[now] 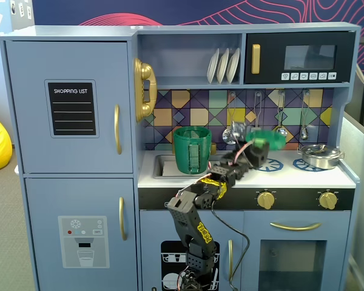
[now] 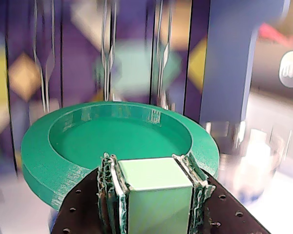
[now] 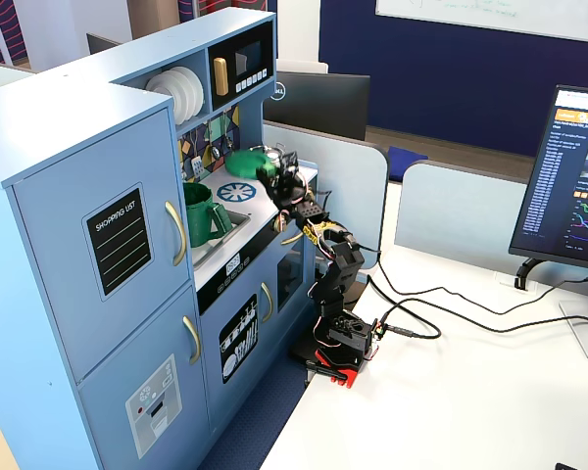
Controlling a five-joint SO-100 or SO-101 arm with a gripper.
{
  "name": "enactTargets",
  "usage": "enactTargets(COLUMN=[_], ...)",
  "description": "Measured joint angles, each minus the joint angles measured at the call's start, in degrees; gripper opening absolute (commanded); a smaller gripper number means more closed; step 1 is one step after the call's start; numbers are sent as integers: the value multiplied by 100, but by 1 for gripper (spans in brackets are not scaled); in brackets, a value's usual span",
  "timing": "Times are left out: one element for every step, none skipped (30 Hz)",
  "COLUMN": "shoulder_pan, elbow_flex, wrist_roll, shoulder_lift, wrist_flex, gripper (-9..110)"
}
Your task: Take off the lid from the green recipient and place it on the counter
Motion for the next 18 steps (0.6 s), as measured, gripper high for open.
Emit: enactTargets(shoulder_pan=[0, 0, 0, 0, 0, 0, 0, 0, 0, 0, 0, 0, 0, 0, 0, 0, 0, 0], elbow_flex=[123, 220, 325, 413, 519, 615, 703, 773, 844, 905, 958, 1002, 1037, 1055, 1063, 1063, 1072, 1072], wrist_roll=[0, 0, 0, 0, 0, 0, 0, 0, 0, 0, 0, 0, 0, 0, 0, 0, 44, 114], shoulder_lift=[-88, -193, -281, -378, -466, -545, -615, -659, -703, -747, -773, -791, -809, -817, -835, -835, -835, -835], wrist_flex=[-123, -272, -431, -562, -686, -800, -905, -993, -1072, -1151, -1222, -1266, -1283, -1292, -1318, -1336, -1371, -1389], gripper=[0, 0, 0, 0, 0, 0, 0, 0, 0, 0, 0, 0, 0, 0, 1, 5, 9, 13])
